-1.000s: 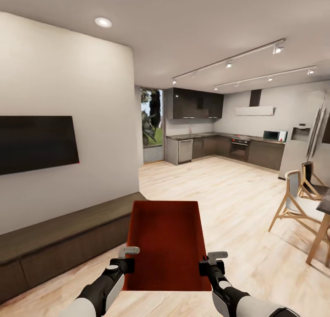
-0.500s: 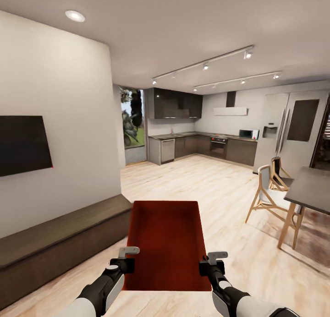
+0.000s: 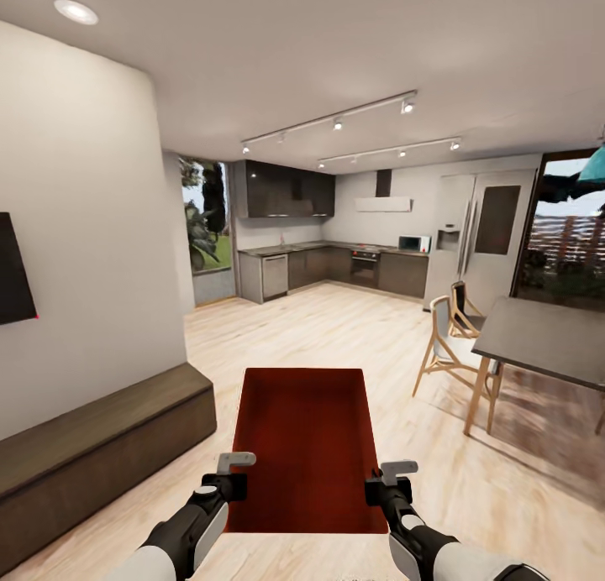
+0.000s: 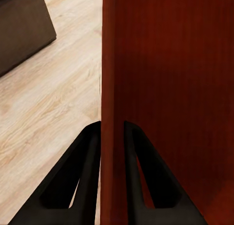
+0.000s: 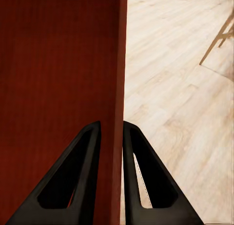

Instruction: Move the two storage containers from the living room to the garage. In the garage, place one container on the floor and stack the other container on top of it (either order is fine).

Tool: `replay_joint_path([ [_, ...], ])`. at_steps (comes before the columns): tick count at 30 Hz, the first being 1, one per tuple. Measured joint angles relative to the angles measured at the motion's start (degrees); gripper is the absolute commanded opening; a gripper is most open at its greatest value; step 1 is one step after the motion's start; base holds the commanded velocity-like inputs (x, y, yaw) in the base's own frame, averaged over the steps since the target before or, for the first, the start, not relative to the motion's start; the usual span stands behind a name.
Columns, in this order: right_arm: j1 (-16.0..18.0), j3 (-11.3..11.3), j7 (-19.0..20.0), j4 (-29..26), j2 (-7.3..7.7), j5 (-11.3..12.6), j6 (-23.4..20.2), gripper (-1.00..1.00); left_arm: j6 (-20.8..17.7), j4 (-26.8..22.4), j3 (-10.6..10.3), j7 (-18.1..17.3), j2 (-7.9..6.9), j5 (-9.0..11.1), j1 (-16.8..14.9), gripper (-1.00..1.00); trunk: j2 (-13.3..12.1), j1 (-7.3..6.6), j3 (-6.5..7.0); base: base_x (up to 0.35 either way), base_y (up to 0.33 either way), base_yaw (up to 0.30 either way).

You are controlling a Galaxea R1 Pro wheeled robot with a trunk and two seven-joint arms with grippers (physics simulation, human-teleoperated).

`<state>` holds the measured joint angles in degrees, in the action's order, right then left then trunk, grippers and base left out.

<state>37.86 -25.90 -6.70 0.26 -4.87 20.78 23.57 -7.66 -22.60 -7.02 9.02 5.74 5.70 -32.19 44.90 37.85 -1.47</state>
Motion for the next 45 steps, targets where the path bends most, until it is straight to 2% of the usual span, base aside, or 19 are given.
replay_joint_path([
  [45,0.0,0.3,0.1,-0.1,0.08,-0.4,-0.1,-1.0,0.0,0.0,0.0,0.0,0.03,0.1,0.0,-1.0,0.0,0.0,0.0,0.0,0.0,-0.281],
])
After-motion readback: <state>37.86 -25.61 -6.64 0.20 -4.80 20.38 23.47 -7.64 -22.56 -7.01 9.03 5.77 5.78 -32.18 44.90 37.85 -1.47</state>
